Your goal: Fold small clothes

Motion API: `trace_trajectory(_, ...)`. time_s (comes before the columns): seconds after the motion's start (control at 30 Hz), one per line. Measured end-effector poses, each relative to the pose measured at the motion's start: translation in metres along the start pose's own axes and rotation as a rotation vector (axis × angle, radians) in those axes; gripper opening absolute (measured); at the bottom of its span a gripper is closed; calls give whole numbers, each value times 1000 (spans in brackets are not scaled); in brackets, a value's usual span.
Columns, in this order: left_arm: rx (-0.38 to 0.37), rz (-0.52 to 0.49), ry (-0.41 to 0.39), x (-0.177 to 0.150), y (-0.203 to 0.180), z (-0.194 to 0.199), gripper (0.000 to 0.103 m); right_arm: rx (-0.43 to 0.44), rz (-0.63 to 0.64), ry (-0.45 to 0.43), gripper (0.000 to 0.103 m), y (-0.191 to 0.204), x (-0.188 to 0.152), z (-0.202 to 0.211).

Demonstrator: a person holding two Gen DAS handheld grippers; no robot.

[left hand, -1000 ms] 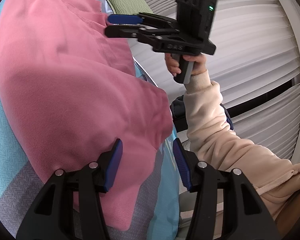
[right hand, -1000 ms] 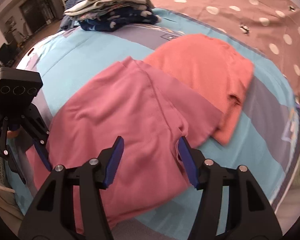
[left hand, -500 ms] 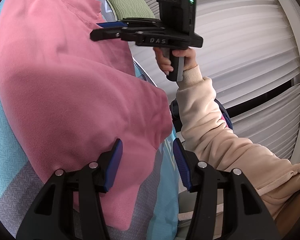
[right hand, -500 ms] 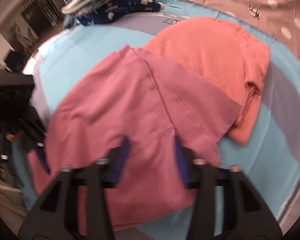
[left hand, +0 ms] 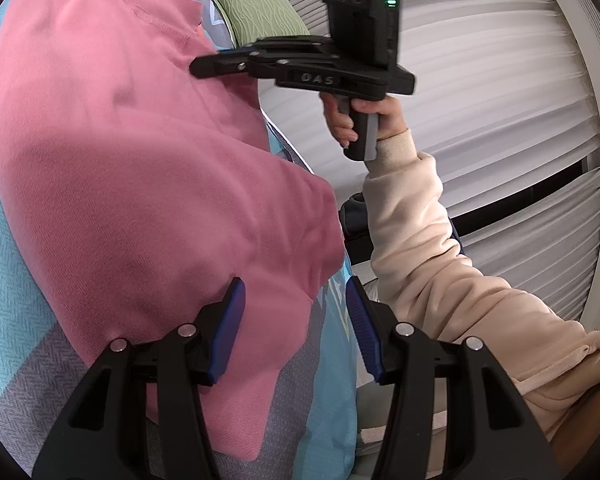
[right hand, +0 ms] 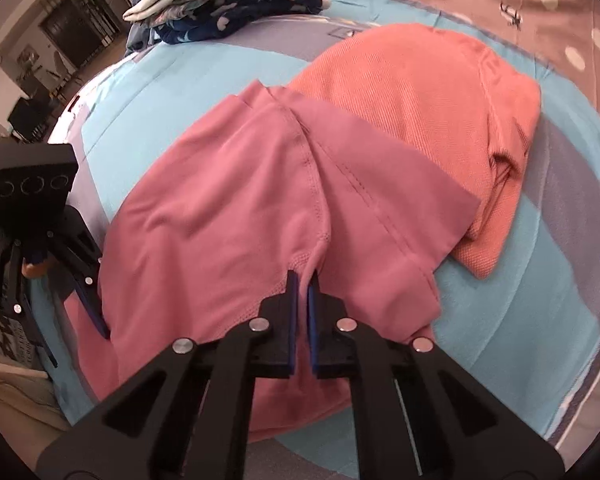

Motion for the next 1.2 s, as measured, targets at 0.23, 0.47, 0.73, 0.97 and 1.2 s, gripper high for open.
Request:
trace_trajectory(0.23,-32,6,-8,-2,-3,1,60,-124,48,-50,4,0,28,33)
trace_trajectory(0.47,-30,-7,-8,-6,-7,-4,61,-102,11,36,4,-18,30,-8)
trace_trajectory(0.73,-38,8,-10,-5,-18,-3,63,-214,-195,-208,48,-11,-14,54)
trace_trajectory(0.97,-31,22,-84,11,-27,20,64,-33,-265,-297,36,81,-102,42)
trace_trajectory(1.2,109,147,-151,12,-7,50,68,-67,-406,-396,34,79,-149,47)
Point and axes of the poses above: each gripper's, at about its wrist camera, not at the fingertips, and z roughly against the way its jaws point, y to its left, x to its top, the point moved 5 cm from there along -z, roughly the way its jaws point, and after that the axes turned 2 degrees about -y, right-handed, at the moved point
